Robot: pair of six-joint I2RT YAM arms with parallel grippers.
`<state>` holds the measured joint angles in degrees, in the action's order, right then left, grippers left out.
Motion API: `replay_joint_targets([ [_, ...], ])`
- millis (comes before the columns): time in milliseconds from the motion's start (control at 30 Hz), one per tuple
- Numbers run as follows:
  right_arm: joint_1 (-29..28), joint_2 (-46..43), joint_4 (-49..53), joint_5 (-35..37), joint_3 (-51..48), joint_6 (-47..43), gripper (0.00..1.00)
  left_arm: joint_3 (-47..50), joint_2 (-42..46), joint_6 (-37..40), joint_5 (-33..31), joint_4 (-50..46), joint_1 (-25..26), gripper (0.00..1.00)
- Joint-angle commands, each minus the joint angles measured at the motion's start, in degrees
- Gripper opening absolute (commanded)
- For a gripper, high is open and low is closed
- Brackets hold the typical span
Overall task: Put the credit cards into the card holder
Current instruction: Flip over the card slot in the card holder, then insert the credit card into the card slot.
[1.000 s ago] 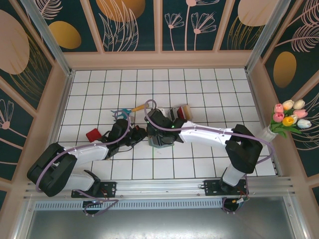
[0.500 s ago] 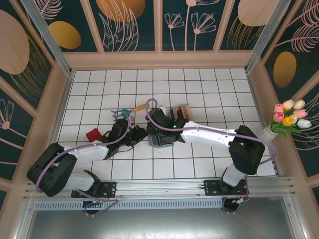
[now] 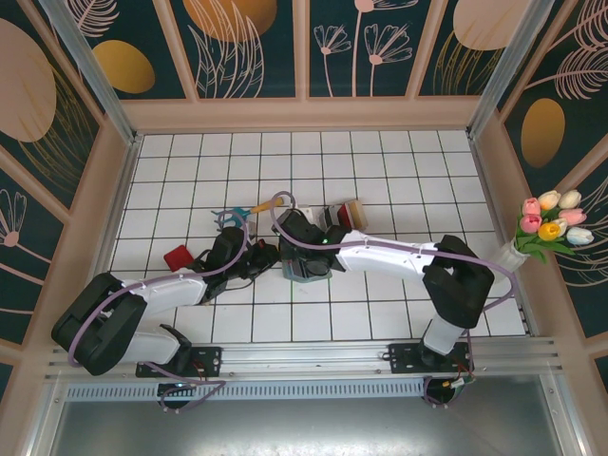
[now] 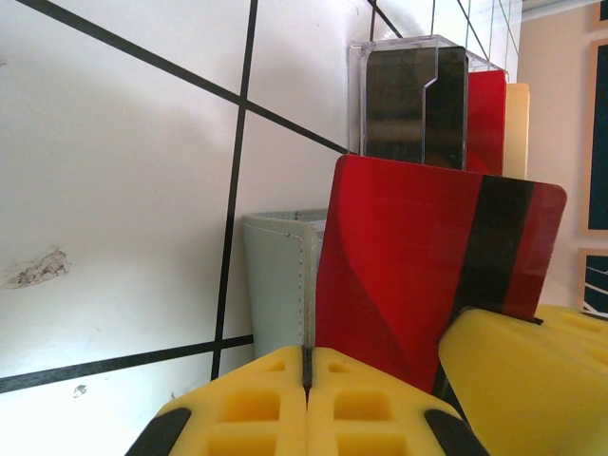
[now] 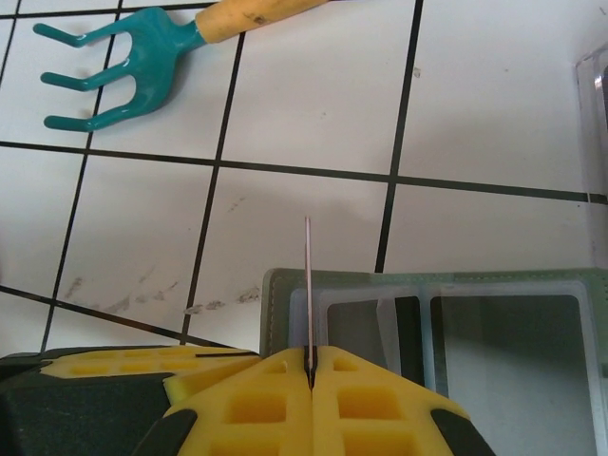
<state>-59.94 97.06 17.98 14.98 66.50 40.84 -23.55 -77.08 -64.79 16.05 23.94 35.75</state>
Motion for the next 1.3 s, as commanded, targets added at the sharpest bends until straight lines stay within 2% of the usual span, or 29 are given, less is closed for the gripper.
replay_joint_targets([
  [0, -1.49, 1.09, 4.07, 4.45, 3.30, -0.60, 0.01, 0.34, 0.47, -0.42, 0.37, 0.78, -0.13, 0.00],
  [267, -1.06, -1.82, 9.00, 9.56, 2.85, -0.39, 0.01, 0.34, 0.59, 0.60, -1.06, -1.88, -0.12, 0.00],
  [667, 5.59, -8.16, 7.41, 3.85, -6.76, 0.92, 0.02, 0.11, 0.00, 3.27, -2.71, -5.72, -0.15, 0.00],
  [900, 8.04, -10.97, -3.38, -10.53, -10.00, -1.51, 0.04, -1.05, -1.68, 6.66, -5.22, -8.86, -0.07, 0.01],
  [1033, 8.83, -8.32, -8.42, -18.89, -10.65, -1.81, 0.03, -1.74, -4.03, 7.99, -5.95, -9.27, -0.07, 0.02],
  [1267, 10.95, -3.86, -12.41, -21.27, -13.92, -0.94, 0.02, -3.52, -6.80, 10.10, -7.07, -11.04, -0.09, 0.01],
])
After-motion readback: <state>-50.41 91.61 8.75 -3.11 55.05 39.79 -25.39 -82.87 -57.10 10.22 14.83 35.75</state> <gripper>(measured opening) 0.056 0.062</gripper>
